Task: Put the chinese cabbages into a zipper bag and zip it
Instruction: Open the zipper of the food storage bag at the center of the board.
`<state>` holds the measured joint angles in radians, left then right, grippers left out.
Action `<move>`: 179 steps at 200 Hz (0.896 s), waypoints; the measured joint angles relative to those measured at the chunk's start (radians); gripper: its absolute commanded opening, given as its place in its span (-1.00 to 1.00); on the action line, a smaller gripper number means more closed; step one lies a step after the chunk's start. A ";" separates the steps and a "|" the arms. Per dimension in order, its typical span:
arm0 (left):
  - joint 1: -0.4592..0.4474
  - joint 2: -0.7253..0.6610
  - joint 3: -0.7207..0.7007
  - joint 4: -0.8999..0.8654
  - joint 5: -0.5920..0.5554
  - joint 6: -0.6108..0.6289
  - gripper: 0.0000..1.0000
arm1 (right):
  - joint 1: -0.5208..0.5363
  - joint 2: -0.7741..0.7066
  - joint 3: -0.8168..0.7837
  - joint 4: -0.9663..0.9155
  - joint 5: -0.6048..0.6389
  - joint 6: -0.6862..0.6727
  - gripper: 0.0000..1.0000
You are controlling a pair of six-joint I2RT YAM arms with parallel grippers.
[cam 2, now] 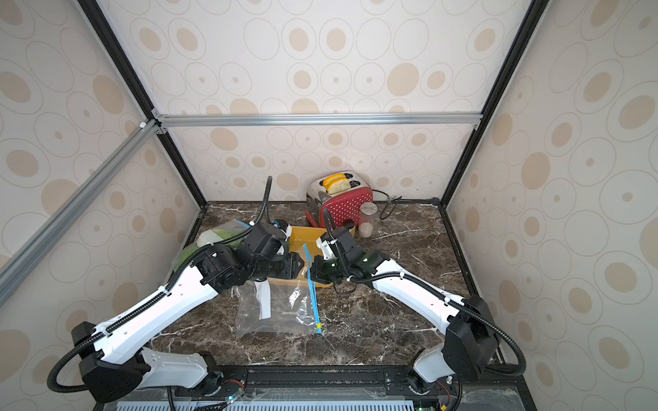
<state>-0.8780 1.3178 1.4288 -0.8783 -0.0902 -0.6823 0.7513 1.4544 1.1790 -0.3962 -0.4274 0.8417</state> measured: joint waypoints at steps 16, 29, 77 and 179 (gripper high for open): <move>-0.040 -0.002 -0.001 0.001 -0.024 -0.020 0.23 | 0.002 0.000 0.003 0.001 0.008 0.011 -1.00; -0.060 -0.010 -0.032 0.027 -0.027 -0.040 0.25 | 0.003 0.000 0.005 0.007 0.014 0.023 -1.00; -0.079 -0.029 -0.122 0.065 -0.024 -0.072 0.29 | 0.006 0.000 0.010 0.028 0.013 0.064 -1.00; -0.087 -0.087 -0.166 0.072 -0.012 -0.058 0.33 | 0.028 -0.026 0.010 0.132 -0.022 0.186 -1.00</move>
<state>-0.9653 1.2308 1.2629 -0.8059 -0.1024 -0.7403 0.7795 1.4288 1.1889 -0.2646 -0.4492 1.0279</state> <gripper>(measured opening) 0.697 0.041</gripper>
